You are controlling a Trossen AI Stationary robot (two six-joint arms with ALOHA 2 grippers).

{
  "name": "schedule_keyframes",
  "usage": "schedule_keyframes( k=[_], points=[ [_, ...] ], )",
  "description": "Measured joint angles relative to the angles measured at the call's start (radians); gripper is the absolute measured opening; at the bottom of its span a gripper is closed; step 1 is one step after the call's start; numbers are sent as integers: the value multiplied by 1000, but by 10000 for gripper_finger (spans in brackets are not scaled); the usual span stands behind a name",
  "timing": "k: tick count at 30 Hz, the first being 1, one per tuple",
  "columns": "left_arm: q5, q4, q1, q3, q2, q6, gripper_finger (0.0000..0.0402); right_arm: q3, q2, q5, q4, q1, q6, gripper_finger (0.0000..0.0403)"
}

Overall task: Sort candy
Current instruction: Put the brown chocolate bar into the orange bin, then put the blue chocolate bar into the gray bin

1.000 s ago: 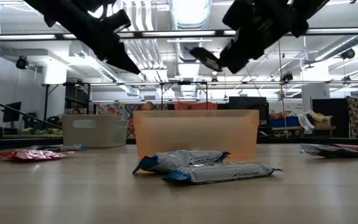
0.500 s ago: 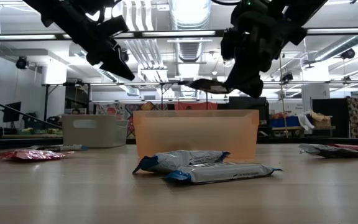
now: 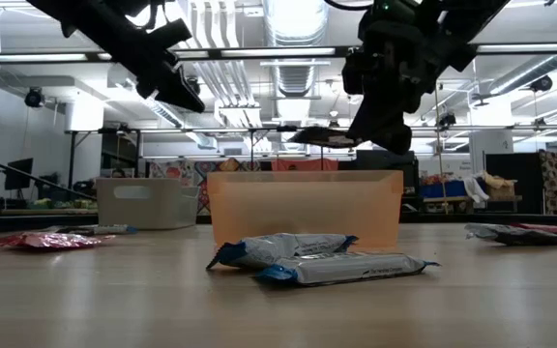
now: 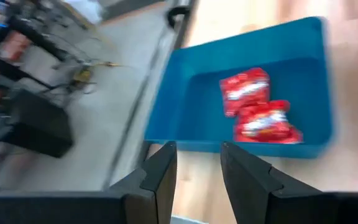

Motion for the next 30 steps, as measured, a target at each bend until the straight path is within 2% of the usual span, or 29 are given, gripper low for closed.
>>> schedule_keyframes(
  k=[8,13,16,19,21,25,27,30],
  points=[
    [-14,68,55,3,-4,32,109,0,-3,-153,-42,-71,11,118],
    [-17,137,73,3,-3,33,109,19,-24,-197,-72,-117,-39,150],
    [-72,180,76,5,-4,-102,109,39,-47,-127,-65,-159,-30,156],
    [-80,143,70,6,-27,-301,109,57,-64,82,11,-201,-57,154],
    [-59,39,54,42,-52,-477,109,79,-71,198,65,-235,-57,148],
    [101,-300,4,159,-82,-681,109,112,-86,220,20,-251,-180,136],
    [93,-480,-44,202,-74,-725,105,112,-88,220,2,-228,-213,129],
    [64,-703,-87,263,-50,-810,96,112,-96,222,31,-188,-118,117]
  ],
)
